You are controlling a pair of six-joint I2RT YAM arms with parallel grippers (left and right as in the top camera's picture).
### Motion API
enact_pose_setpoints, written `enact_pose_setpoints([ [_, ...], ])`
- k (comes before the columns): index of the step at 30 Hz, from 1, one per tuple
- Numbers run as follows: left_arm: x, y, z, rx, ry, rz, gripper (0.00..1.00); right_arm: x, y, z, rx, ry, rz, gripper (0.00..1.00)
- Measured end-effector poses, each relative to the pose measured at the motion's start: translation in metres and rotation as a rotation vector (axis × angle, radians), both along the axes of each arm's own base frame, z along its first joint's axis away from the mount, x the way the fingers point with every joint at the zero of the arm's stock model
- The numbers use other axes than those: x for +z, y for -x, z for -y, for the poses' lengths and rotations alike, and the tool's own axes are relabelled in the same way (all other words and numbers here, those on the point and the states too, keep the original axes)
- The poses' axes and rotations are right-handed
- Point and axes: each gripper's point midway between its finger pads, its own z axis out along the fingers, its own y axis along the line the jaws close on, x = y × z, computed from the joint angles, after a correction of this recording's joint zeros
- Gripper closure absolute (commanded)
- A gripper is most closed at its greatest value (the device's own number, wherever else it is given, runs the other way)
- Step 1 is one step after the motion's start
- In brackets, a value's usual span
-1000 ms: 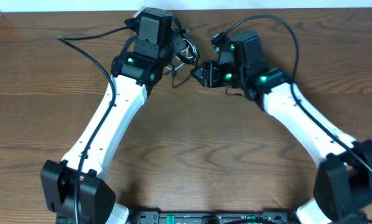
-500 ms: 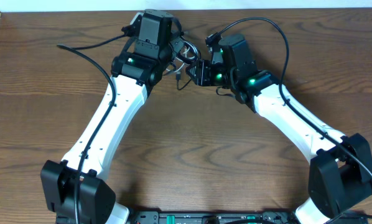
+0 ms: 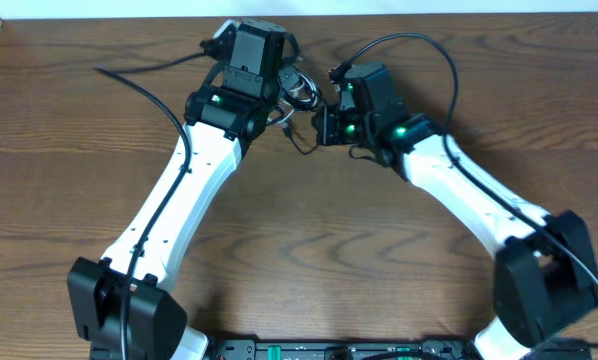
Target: Untangle cables
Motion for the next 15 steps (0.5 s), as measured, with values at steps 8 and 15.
enact_pose_setpoints([
  [8, 0.003, 0.0, 0.012, -0.324, -0.291, 0.064, 0.93, 0.072, 0.006, 0.054, -0.021, -0.016, 0.118, 0.99],
  [15, 0.003, 0.002, 0.021, -0.46, -0.375, 0.088, 0.93, 0.09, 0.007, 0.079, 0.005, -0.073, 0.128, 0.99],
])
